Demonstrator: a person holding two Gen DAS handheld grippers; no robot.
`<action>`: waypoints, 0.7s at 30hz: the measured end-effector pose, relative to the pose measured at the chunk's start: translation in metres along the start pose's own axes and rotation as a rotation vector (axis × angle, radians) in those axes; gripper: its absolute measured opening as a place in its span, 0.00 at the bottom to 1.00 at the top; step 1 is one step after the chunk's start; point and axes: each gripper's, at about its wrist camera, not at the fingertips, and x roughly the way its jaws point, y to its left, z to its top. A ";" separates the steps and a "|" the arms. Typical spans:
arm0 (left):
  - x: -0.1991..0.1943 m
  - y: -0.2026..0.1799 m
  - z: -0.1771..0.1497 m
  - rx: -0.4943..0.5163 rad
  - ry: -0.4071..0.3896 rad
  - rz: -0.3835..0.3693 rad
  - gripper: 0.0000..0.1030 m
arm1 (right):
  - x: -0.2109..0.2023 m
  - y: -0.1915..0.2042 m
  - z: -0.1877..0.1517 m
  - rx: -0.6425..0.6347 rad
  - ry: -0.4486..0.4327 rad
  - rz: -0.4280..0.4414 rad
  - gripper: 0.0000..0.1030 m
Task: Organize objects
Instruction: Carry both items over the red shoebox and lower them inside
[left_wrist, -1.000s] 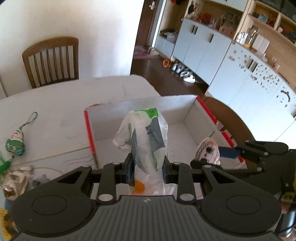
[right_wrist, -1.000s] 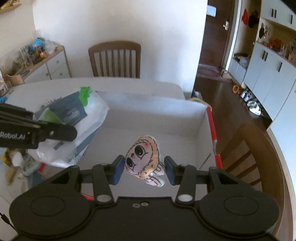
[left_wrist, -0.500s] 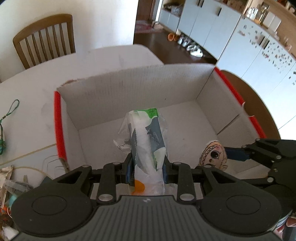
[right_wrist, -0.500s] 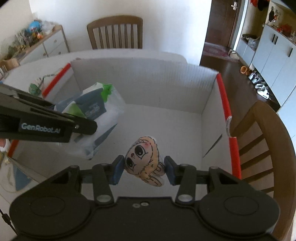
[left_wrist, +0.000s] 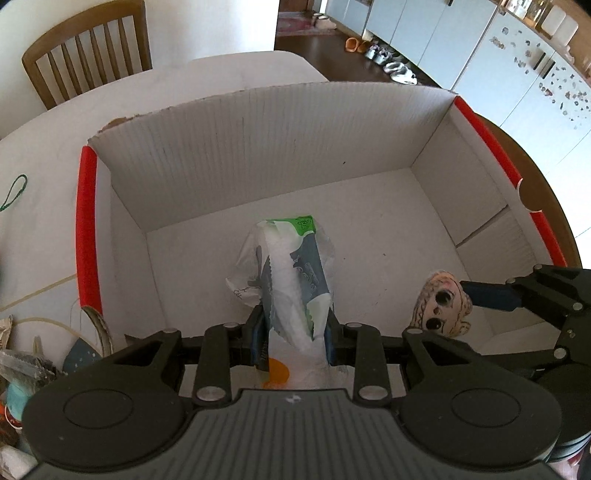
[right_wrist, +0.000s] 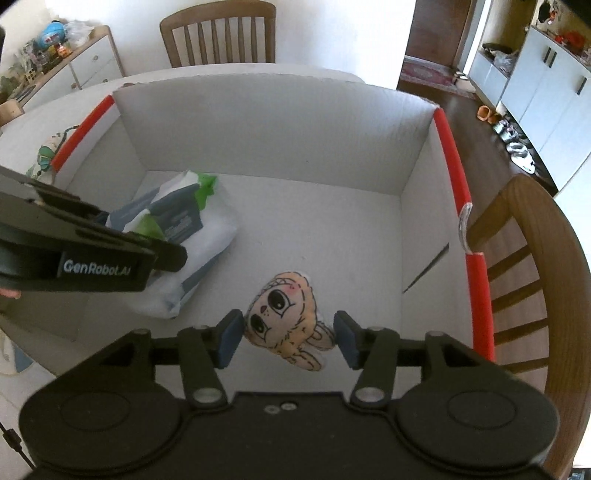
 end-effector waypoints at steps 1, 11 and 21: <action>0.002 -0.002 0.000 0.000 0.002 0.001 0.30 | 0.001 0.000 -0.001 0.003 0.001 -0.006 0.54; -0.001 -0.004 0.002 0.010 -0.018 0.002 0.50 | -0.001 -0.004 0.001 0.007 -0.010 0.014 0.66; -0.032 -0.003 -0.001 0.009 -0.101 -0.022 0.50 | -0.034 0.000 0.002 0.017 -0.070 0.022 0.75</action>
